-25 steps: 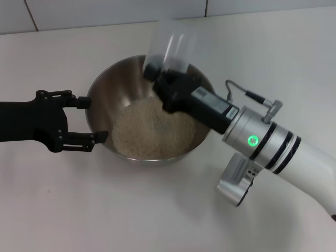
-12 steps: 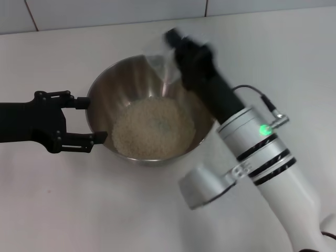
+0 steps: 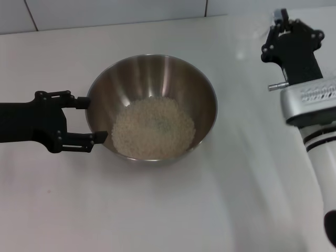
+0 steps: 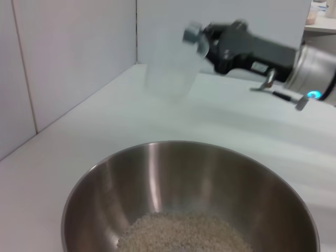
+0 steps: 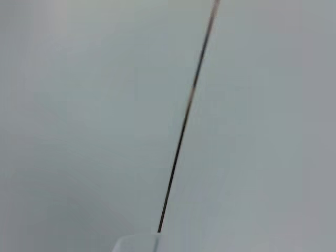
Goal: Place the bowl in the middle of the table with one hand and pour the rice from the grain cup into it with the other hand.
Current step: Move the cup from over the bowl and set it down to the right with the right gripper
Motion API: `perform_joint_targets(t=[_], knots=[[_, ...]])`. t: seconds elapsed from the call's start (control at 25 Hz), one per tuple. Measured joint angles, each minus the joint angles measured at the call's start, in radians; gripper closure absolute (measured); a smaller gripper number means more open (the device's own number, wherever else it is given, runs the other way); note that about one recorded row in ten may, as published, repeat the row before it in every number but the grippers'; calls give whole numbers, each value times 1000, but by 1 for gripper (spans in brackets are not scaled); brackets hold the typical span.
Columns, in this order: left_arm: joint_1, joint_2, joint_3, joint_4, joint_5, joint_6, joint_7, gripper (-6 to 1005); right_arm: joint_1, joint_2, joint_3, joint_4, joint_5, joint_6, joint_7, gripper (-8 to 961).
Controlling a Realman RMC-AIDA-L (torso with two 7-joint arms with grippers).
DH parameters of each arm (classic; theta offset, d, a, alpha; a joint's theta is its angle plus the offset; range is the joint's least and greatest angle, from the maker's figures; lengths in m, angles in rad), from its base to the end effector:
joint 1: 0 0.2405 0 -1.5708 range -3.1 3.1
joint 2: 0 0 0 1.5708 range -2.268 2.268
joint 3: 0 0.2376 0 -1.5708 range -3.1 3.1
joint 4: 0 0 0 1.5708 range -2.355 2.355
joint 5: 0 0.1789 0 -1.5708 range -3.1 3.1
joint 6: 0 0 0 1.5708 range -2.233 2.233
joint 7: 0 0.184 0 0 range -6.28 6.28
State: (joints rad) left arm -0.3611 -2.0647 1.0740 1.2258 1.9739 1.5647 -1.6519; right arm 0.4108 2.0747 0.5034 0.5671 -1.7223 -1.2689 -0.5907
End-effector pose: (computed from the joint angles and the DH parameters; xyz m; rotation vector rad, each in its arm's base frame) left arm -0.1929 0.2954 -0.0034 -2.8464 -0.3491 -0.3357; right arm 0.2280 0.3431 -0.0025 -1.4705 0.2678 0.5415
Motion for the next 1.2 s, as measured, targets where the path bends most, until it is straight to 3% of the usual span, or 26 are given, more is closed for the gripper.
perform_joint_targets(t=[0.04,0.24,0.56,1.12,1.2], knots=[[0,0,0,0,0,-1,0,136,36,3,1,-89,0,78,138,836],[-1,0,1,0,0,-1,0,135,122,4,-48,-262,-46,267,422,828],[-5,-1,1,0,0,-3,0,135,165,5,-79,-332,-144,386,576,814],[-7,1,3,-7,0,-1,-2,136,77,7,-82,-281,-146,384,574,791],[-7,2,3,-10,0,0,-3,136,53,4,-82,-263,-148,376,574,698]])
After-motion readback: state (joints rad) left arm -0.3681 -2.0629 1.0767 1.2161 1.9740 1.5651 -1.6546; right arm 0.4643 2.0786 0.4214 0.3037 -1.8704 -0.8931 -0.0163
